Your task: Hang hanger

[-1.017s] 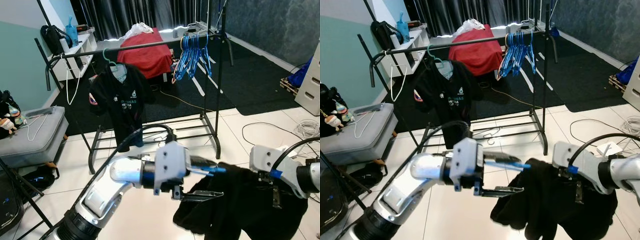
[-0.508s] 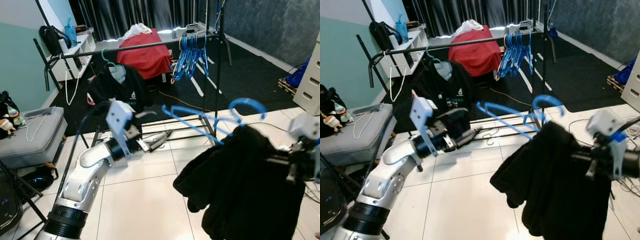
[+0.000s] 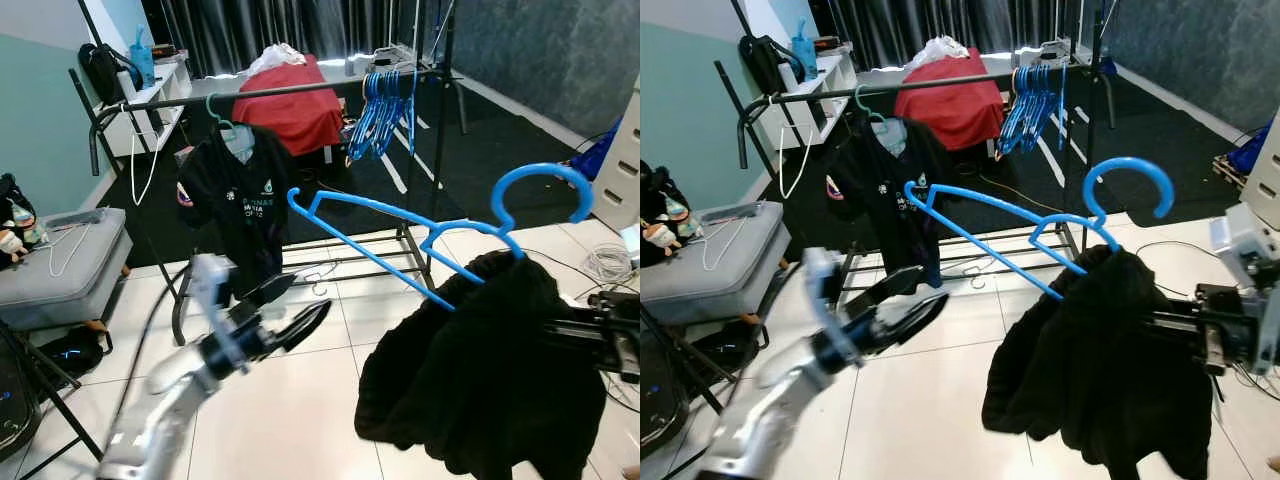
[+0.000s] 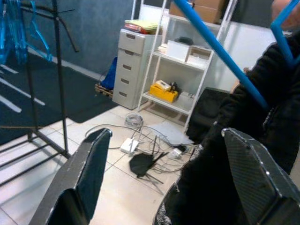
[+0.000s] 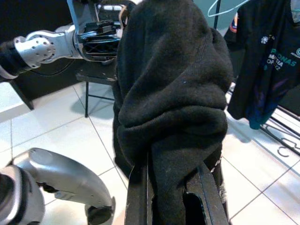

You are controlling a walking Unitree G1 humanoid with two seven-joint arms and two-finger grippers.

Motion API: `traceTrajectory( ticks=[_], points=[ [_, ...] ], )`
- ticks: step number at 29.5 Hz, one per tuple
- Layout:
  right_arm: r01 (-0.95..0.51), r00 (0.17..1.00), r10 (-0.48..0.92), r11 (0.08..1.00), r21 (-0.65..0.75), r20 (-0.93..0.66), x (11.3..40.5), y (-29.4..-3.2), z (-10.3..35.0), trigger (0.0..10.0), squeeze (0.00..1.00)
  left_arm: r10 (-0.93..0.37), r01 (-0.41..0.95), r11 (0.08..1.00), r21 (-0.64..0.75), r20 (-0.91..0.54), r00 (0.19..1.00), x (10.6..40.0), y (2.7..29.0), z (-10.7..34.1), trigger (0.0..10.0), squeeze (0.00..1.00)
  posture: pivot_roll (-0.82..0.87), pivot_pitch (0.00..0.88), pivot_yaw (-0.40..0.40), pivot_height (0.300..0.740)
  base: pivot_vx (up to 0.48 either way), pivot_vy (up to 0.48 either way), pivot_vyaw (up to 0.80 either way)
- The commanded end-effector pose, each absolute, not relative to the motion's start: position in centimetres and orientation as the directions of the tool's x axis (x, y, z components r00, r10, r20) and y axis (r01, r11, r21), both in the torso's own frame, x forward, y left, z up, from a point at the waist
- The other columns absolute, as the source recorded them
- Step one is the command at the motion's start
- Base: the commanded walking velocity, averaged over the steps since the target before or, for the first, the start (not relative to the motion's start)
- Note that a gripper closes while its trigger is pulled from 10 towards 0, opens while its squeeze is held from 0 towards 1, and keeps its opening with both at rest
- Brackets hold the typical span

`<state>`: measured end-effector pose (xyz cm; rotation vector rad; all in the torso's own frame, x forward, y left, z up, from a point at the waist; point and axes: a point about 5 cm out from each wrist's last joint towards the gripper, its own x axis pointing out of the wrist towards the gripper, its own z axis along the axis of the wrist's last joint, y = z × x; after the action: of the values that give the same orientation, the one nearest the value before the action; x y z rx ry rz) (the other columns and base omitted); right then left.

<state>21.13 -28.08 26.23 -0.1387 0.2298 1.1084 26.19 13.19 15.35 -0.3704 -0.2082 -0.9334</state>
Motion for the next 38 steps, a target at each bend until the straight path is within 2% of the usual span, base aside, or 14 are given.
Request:
traceTrajectory(
  ticks=[1,2,7,8,9,11,12,13,14,17,22,26,28,38],
  points=[
    [-0.917,0.392,0.892,0.4,-0.012,-0.224,20.6,-27.7,27.3,0.0,0.0,-0.778,0.846,0.483,-0.224,0.334,0.532,25.4,13.3,15.5,10.0,0.0,-0.22,0.002,0.034,0.74,0.0,0.0,0.0],
    [-0.925,0.367,0.902,0.379,0.01,-0.226,20.2,-27.6,27.5,0.0,0.0,-0.81,0.874,0.413,-0.258,0.335,0.482,23.9,13.0,15.3,10.0,0.0,-0.22,0.005,0.031,0.74,0.0,0.0,0.0],
    [-0.926,0.364,0.904,0.377,0.02,-0.223,20.2,-27.5,27.5,0.0,0.0,-0.829,0.888,0.357,-0.289,0.34,0.444,22.5,12.7,15.1,10.0,0.0,-0.22,0.003,0.023,0.74,0.0,0.0,0.0],
    [-0.884,0.459,0.862,0.468,-0.013,-0.216,21.4,-27.5,26.6,9.6,0.0,-0.82,0.876,0.388,-0.287,0.327,0.47,22.4,13.0,14.8,10.0,0.0,-0.21,0.0,0.015,0.74,0.0,0.0,0.0],
    [-0.853,0.513,0.832,0.521,-0.021,-0.211,22.1,-27.5,26.0,10.0,0.0,-0.809,0.865,0.415,-0.282,0.32,0.493,22.6,13.3,14.7,10.0,0.0,-0.2,0.0,0.014,0.74,0.0,0.0,0.0],
    [-0.832,0.546,0.811,0.554,-0.024,-0.209,22.6,-27.4,25.7,10.0,0.0,-0.802,0.858,0.432,-0.278,0.316,0.506,22.8,13.6,14.6,10.0,0.0,-0.2,0.0,0.014,0.74,0.0,0.0,0.0],
    [-0.818,0.567,0.797,0.574,-0.033,-0.209,23.0,-26.8,24.5,10.0,0.0,-0.771,0.82,0.521,-0.238,0.281,0.572,23.7,14.2,14.4,10.0,0.0,-0.2,0.0,0.012,0.74,0.0,0.0,0.0],
    [-0.818,0.567,0.797,0.574,-0.033,-0.209,23.0,-26.8,24.5,10.0,0.0,-0.771,0.82,0.521,-0.238,0.281,0.572,23.7,14.2,14.4,10.0,0.0,-0.2,0.0,0.012,0.74,0.0,0.0,0.0],
    [-0.813,0.569,0.797,0.582,0.009,-0.202,23.3,-25.9,23.1,10.0,0.0,-0.719,0.754,0.622,-0.21,0.228,0.656,25.0,14.9,14.2,10.0,0.0,-0.19,0.0,0.014,0.74,0.0,0.0,0.0],
    [-0.813,0.566,0.802,0.581,0.036,-0.19,23.5,-25.2,22.0,10.0,0.0,-0.709,0.736,0.651,-0.188,0.199,0.677,25.4,15.2,14.2,10.0,0.0,-0.18,0.0,0.016,0.74,0.0,0.0,0.27],
    [-0.832,0.531,0.833,0.548,0.087,-0.157,23.5,-24.1,20.6,10.0,0.0,-0.745,0.765,0.629,-0.138,0.173,0.644,25.0,14.9,14.2,10.0,0.0,-0.17,0.0,0.016,0.74,0.0,0.0,0.8],
    [-0.876,0.447,0.889,0.457,0.154,-0.096,22.9,-22.8,20.2,10.0,0.0,-0.767,0.782,0.615,-0.104,0.149,0.624,25.0,14.6,13.9,10.0,0.0,-0.16,0.0,0.014,0.74,0.0,0.0,0.79],
    [-0.882,0.435,0.897,0.443,0.159,-0.084,22.8,-22.8,20.3,10.0,0.0,-0.769,0.783,0.614,-0.101,0.149,0.622,25.0,14.6,14.0,10.0,0.0,-0.16,0.0,0.014,0.74,0.0,0.0,0.78],
    [-0.874,0.47,0.882,0.47,0.125,-0.031,23.1,-24.2,21.8,10.0,0.0,-0.796,0.811,0.58,-0.078,0.16,0.584,24.5,13.5,14.5,10.0,0.0,-0.16,0.0,0.02,0.74,0.0,0.0,0.79]
  ],
)
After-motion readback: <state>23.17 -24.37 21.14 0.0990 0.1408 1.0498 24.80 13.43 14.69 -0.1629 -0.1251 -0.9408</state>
